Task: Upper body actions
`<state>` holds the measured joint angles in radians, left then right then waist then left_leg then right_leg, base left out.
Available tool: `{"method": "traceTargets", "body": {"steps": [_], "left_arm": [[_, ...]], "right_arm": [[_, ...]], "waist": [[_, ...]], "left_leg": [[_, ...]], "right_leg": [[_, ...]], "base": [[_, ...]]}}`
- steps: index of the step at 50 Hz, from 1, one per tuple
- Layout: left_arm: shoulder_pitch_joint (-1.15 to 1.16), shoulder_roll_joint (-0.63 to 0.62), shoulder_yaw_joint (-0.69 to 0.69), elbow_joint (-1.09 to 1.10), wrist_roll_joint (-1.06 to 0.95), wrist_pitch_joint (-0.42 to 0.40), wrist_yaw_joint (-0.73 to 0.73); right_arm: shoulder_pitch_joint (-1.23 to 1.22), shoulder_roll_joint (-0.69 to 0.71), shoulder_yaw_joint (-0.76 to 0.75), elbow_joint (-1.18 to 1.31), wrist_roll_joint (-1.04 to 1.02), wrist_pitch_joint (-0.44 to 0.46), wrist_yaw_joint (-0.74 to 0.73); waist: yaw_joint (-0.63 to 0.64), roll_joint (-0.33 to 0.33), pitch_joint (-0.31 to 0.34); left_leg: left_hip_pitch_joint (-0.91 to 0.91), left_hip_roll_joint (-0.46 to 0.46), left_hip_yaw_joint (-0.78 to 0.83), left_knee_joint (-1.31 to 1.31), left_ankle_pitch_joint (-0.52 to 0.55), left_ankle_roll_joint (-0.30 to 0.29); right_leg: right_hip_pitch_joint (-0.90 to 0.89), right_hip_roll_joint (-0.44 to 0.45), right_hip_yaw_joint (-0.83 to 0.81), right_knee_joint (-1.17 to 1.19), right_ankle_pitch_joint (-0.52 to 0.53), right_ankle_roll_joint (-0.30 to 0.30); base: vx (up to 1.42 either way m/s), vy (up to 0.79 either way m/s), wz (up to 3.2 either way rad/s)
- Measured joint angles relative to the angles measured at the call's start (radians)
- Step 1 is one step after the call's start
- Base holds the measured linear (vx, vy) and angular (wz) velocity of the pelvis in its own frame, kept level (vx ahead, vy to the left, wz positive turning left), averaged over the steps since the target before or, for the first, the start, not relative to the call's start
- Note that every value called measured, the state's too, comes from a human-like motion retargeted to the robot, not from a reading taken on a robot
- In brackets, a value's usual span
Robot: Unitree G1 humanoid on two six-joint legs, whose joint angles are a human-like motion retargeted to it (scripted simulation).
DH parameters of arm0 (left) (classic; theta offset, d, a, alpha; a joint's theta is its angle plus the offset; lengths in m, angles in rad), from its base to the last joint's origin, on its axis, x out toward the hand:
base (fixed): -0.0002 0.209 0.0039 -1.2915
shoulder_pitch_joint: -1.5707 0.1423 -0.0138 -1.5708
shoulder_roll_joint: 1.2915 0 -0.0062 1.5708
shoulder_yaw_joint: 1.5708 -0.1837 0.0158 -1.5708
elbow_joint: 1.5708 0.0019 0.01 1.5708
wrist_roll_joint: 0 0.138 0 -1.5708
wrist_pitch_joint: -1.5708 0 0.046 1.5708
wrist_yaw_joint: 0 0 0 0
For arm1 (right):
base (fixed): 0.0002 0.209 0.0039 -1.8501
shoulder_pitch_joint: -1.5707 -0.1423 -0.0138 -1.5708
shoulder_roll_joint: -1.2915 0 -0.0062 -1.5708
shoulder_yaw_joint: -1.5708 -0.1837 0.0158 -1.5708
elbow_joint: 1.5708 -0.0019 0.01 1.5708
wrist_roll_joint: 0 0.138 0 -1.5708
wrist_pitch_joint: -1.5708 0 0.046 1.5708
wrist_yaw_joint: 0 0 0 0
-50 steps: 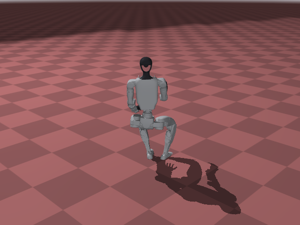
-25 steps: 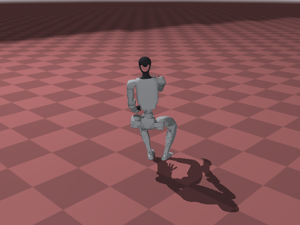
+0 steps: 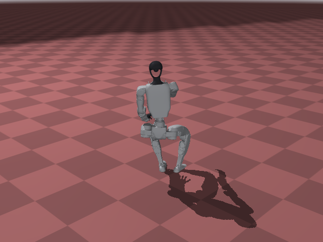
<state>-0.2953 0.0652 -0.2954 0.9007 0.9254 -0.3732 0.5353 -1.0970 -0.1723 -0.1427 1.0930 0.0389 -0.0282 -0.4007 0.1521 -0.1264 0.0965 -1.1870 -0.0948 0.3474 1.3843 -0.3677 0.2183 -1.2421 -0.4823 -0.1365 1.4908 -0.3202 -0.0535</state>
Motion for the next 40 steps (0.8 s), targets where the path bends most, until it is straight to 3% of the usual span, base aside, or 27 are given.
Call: {"method": "traceTargets", "body": {"steps": [26, 31, 40], "left_arm": [[0.005, -0.004, 0.006, 0.005, 0.007, 0.003, 0.000], [0.017, -0.003, 0.010, 0.002, 0.004, 0.003, 0.002], [0.043, 0.006, 0.026, -0.009, -0.008, 0.004, 0.001]], "right_arm": [[0.011, -0.010, -0.048, -0.018, -0.016, 0.020, -0.071], [0.072, -0.013, -0.056, -0.131, -0.019, 0.007, -0.089], [0.337, -0.064, -0.018, -0.476, -0.101, -0.101, 0.051]], "waist": [[0.000, 0.001, -0.008], [-0.005, 0.005, -0.018], [-0.025, 0.014, -0.038]], "left_leg": [[0.005, 0.008, 0.001, 0.004, -0.001, 0.000], [0.004, 0.013, 0.001, 0.005, -0.002, 0.000], [0.002, 0.027, 0.000, 0.009, -0.006, -0.001]], "right_leg": [[0.004, 0.008, 0.003, 0.001, 0.002, 0.000], [0.003, 0.012, 0.002, 0.001, 0.002, 0.000], [0.002, 0.026, -0.001, -0.003, 0.007, -0.001]], "base": [[0.00, 0.00, 0.00], [0.00, 0.00, 0.00], [0.00, 0.00, 0.00]]}}
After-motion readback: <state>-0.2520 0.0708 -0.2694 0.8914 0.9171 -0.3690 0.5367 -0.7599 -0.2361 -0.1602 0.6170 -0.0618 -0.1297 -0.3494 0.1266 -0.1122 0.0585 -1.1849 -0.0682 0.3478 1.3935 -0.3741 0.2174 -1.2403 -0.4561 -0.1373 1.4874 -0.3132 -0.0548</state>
